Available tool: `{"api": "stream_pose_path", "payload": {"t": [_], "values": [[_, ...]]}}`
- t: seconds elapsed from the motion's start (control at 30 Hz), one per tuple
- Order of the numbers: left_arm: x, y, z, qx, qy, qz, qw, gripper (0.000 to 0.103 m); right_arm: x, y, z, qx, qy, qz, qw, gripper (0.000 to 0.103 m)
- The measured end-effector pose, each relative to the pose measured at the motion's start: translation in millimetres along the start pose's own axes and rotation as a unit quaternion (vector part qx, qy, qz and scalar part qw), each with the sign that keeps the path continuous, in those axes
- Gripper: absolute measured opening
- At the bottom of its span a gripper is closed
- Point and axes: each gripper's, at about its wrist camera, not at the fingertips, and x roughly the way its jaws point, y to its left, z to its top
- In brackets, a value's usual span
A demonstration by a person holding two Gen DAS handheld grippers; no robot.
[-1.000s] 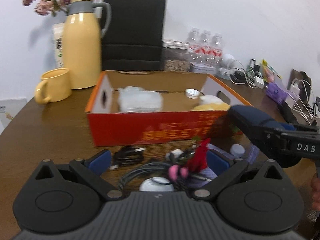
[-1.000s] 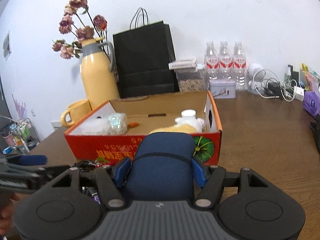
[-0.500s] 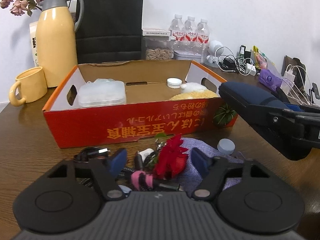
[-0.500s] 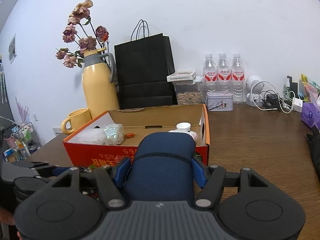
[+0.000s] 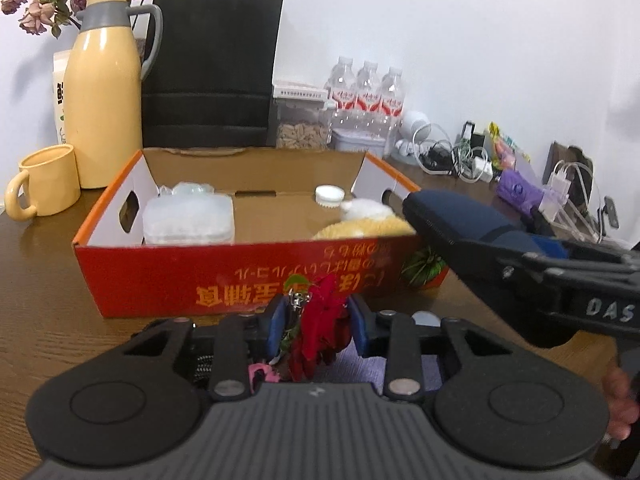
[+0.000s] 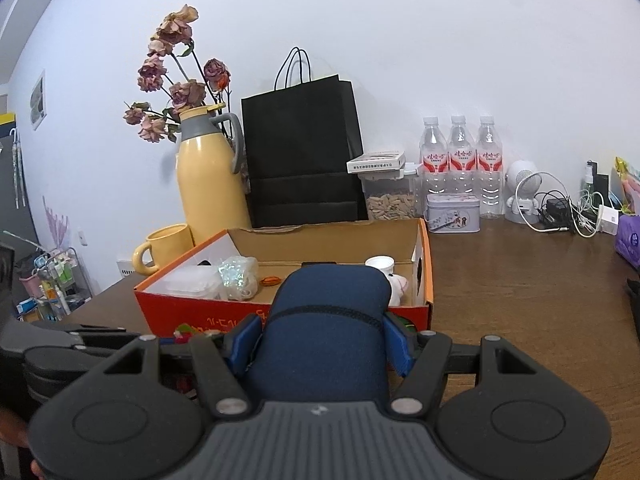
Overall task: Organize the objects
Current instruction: 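Carry the red flower and navy pouch up toward the cardboard box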
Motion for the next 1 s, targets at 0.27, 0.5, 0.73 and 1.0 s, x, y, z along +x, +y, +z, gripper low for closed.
{"api": "stream_pose_path", "payload": {"t": [0.27,0.5,0.73,1.0], "values": [[-11.9,6.6,18.1,-0.020,-0.029,-0.006,0.9993,0.034,7.1,4.1,13.2,-0.003,-0.014,0.003,1.000,0.063],[-13.4,18.3,38.3,-0.044,-0.047,-0.013,0.9979,0.034,20.7,12.1,26.3,-0.009,-0.025,0.007,1.000,0.063],[-5.2,28.6,38.3,-0.056,-0.033,-0.018,0.9977,0.034,33.6,16.5,30.0,-0.009,-0.025,0.009,1.000,0.063],[29.1,51.2,25.2,-0.158,0.055,-0.095,0.9813,0.034,32.9,12.8,18.4,0.001,-0.016,0.004,1.000,0.063]]}}
